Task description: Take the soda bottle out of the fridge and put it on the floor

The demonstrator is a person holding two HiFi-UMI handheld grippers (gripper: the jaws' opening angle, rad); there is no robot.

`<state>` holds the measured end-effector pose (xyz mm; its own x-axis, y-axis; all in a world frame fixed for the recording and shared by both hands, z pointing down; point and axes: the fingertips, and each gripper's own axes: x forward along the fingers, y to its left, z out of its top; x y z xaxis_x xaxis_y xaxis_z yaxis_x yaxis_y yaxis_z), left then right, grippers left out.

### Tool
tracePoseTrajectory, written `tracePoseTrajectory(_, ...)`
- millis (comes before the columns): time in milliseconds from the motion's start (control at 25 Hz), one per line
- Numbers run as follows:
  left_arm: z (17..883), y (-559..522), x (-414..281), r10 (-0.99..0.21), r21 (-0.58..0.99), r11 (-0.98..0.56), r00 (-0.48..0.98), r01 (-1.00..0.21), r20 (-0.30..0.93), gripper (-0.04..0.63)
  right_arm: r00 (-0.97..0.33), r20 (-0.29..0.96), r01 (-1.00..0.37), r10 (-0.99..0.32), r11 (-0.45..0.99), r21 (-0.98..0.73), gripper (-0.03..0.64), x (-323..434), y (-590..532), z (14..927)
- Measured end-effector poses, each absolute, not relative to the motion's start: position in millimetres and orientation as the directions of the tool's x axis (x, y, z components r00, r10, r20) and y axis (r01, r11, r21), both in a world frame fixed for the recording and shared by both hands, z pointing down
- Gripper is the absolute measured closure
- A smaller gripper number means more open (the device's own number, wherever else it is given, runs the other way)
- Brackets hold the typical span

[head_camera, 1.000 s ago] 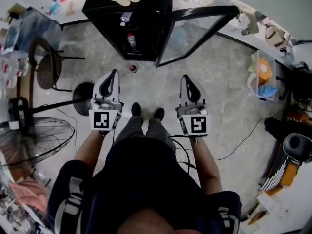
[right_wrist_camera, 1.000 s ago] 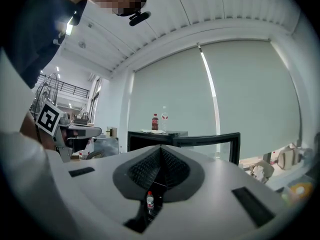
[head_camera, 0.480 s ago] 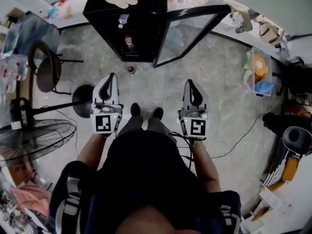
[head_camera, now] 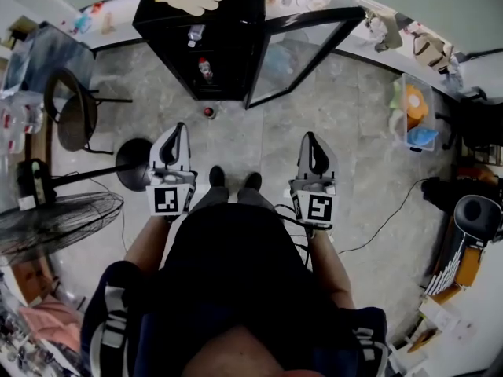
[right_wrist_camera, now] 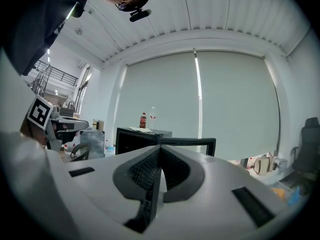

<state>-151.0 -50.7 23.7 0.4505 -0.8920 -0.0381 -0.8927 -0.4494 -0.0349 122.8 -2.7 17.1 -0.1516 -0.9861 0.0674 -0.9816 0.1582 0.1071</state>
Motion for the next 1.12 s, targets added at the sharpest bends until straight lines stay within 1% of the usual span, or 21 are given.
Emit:
tracePoseTrajectory(320, 28.4, -49.5, -149.6, -0.893, -0.048, -0.449, 0.450, -0.892, -0.015, 0.572, -0.135, 0.094, -0.980, -0.986, 0.146, 0.131, 0.598, 121.0, -3.1, 23.0)
tracePoseTrajectory(840, 24.2, -50.7, -146.6, -0.889, -0.049, -0.457, 0.458, -0.888, -0.017, 0.572, -0.115, 0.138, -0.981, -0.984, 0.134, 0.138, 0.599, 122.7, -1.0, 28.8)
tracePoseTrajectory(1120, 25.6, -51.1, -141.4, -0.884, -0.044, -0.467, 0.468, -0.883, 0.000, 0.572, -0.127, 0.142, -0.981, -0.982, 0.145, 0.129, 0.600, 120.3, -6.9, 26.2)
